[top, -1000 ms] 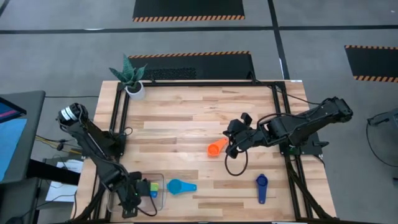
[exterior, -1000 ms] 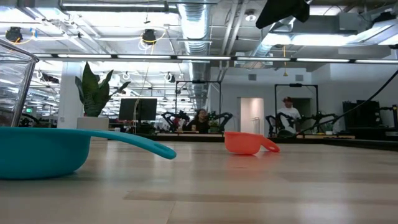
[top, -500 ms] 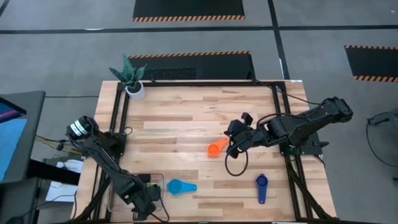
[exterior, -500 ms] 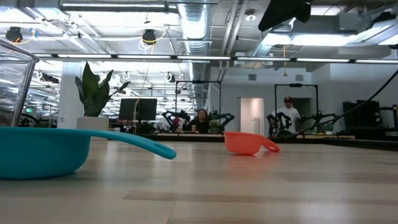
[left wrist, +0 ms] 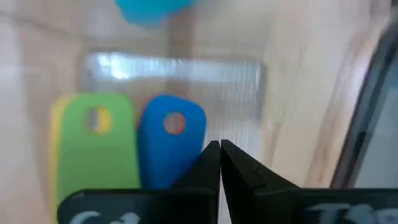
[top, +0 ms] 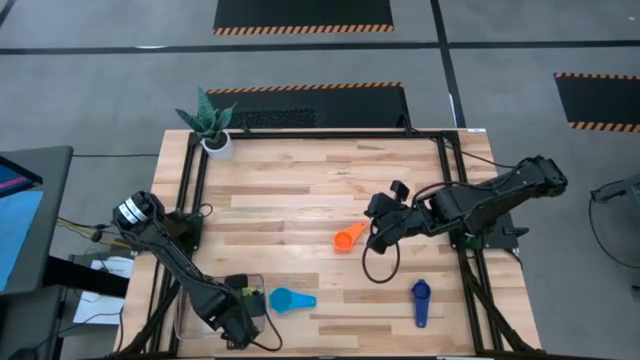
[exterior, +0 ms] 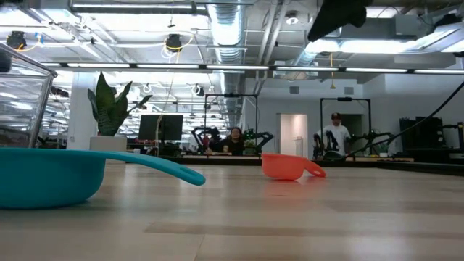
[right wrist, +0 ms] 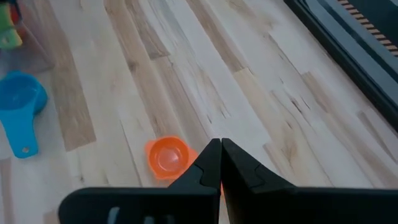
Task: Nest measuring cups in basket
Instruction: Adjust the measuring cups in the transparent bin
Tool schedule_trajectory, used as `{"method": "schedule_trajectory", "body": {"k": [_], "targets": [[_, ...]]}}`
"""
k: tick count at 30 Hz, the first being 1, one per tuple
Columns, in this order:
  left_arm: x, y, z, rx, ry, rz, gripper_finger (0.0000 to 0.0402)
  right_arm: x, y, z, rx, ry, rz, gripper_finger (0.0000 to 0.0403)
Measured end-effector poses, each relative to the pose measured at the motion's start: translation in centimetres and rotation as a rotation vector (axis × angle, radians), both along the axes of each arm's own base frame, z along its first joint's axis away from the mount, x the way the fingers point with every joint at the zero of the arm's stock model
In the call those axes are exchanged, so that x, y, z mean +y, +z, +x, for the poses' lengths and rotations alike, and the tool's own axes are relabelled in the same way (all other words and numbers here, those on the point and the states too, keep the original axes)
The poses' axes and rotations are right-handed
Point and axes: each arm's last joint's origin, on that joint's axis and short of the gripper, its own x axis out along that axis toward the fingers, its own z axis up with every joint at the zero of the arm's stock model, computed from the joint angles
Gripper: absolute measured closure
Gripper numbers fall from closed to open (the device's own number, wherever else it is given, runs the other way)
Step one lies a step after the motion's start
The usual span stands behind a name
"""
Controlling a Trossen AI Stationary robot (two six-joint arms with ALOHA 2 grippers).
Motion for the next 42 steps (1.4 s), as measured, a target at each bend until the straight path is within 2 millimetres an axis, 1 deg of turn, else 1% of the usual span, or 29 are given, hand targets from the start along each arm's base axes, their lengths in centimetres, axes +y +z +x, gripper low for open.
{"method": "schedule_trajectory", "body": {"k": [6, 15, 17, 20, 26, 28, 30, 32, 36, 38, 42], "targets": [[0.8, 1.4, 0.5, -0.028, 0.056, 0.118, 0.0401, 0.0, -0.1, -0.1, 0.013, 0.002, -0.006, 0.0376], [1.5, 1.4, 0.8, -0.024, 0.202, 0.14, 0.0401, -0.1, -0.3, -0.4, 0.057, 0.002, -0.019, 0.0376], [1.6, 1.8, 0.8, -0.013, 0.22, 0.153, 0.0401, -0.2, -0.4, -0.5, 0.068, 0.002, -0.023, 0.0376], [1.6, 2.9, 0.9, -0.018, 0.227, 0.188, 0.0401, -0.2, -0.4, -0.6, 0.077, 0.002, -0.025, 0.0376], [1.1, 6.6, 1.6, -0.061, 0.206, 0.188, 0.0401, -0.2, -0.5, -0.7, 0.093, 0.003, -0.03, 0.0376], [1.1, 7.5, 1.7, -0.083, 0.251, 0.197, 0.0401, -0.2, -0.5, -0.7, 0.098, 0.003, -0.032, 0.0376], [1.3, 8.0, 1.5, -0.091, 0.324, 0.222, 0.0401, -0.2, -0.5, -0.8, 0.098, 0.003, -0.032, 0.0376], [1.3, 7.8, 1.2, -0.071, 0.38, 0.223, 0.0401, -0.2, -0.5, -0.8, 0.101, 0.003, -0.033, 0.0376], [0.9, 6.2, -0.1, -0.005, 0.432, 0.223, 0.0401, -0.3, -0.5, -0.8, 0.106, 0.005, -0.036, 0.0376], [0.9, 5.4, -0.4, 0.006, 0.466, 0.23, 0.0401, -0.3, -0.5, -0.8, 0.112, 0.017, -0.046, 0.0376], [1.1, 4.5, -0.9, 0.021, 0.529, 0.252, 0.0401, -0.3, -0.6, -0.8, 0.115, 0.02, -0.048, 0.0376]]}}
